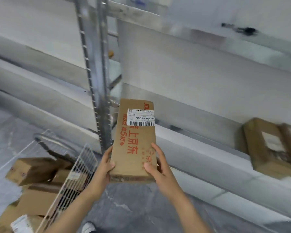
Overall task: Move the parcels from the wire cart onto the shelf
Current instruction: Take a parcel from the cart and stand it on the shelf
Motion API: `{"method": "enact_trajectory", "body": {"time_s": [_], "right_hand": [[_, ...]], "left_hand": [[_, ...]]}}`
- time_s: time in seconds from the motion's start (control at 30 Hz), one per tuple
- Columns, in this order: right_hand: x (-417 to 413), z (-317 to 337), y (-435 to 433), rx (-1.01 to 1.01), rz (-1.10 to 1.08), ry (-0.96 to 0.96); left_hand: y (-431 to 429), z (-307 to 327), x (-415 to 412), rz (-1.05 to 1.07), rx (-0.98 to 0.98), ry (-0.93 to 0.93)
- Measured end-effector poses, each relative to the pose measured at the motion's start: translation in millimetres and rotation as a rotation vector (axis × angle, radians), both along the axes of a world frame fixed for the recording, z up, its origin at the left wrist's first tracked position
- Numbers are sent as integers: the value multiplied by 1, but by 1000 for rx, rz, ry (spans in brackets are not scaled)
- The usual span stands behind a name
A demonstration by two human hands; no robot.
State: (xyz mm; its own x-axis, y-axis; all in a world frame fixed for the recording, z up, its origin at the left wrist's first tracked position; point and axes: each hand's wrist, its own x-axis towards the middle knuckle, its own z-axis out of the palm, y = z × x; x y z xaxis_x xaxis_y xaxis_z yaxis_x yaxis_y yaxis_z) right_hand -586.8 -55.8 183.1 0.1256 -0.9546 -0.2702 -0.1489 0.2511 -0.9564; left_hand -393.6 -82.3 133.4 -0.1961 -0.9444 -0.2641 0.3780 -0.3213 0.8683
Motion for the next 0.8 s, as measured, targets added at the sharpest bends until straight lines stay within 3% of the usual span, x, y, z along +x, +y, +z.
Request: {"method": "enact_trajectory", "body": {"time_s": [0.4,0.8], "right_hand": [[-187,-1,144,-18,-345,60],[-270,-3,123,-70,-381,107]], "left_hand": [[82,-12,-209,-291,-41,-72],[43,3,-304,-393,-36,-108]]}}
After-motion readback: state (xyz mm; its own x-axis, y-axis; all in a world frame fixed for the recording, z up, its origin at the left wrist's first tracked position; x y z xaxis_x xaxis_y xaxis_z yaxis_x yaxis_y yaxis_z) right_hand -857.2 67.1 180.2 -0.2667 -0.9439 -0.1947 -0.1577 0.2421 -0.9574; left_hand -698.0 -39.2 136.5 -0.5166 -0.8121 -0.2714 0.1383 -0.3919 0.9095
